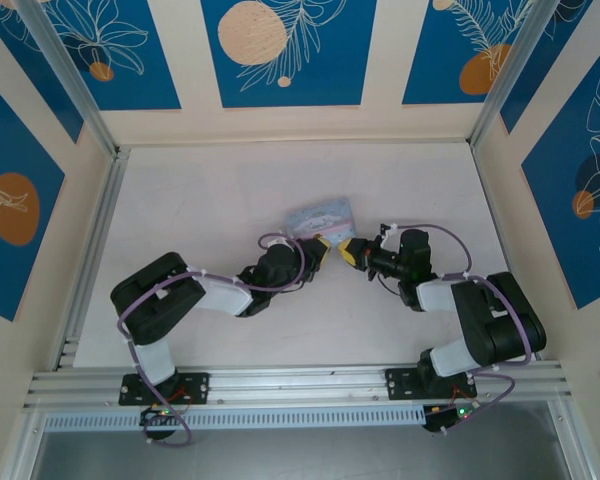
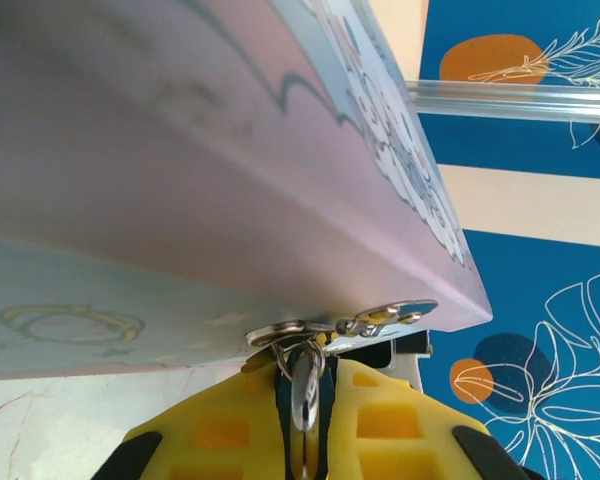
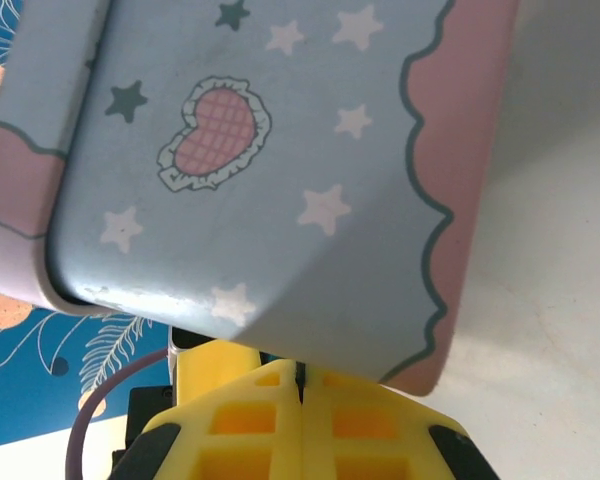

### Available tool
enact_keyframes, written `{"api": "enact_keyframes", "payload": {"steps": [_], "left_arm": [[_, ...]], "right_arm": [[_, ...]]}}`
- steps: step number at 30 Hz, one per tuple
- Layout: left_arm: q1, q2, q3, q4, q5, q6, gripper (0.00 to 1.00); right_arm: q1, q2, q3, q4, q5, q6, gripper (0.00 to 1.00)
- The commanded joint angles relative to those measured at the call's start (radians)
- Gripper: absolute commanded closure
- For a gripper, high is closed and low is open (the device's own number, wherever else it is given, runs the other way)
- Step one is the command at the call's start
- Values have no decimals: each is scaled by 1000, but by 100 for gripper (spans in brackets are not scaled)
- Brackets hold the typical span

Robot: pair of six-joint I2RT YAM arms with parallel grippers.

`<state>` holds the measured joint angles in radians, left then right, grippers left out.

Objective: Unlock the padlock with the key

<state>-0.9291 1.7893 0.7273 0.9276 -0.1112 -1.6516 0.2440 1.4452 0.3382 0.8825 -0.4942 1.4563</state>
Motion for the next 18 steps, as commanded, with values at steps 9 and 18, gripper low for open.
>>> {"api": "enact_keyframes", "payload": {"steps": [9, 18], "left_arm": [[-48, -26, 63, 141, 81, -29, 100], [-59, -6, 71, 189, 59, -43, 100]], "right_arm": [[65, -13, 9, 6, 42, 38, 100], [100, 58, 29, 112, 24, 77, 100]]}}
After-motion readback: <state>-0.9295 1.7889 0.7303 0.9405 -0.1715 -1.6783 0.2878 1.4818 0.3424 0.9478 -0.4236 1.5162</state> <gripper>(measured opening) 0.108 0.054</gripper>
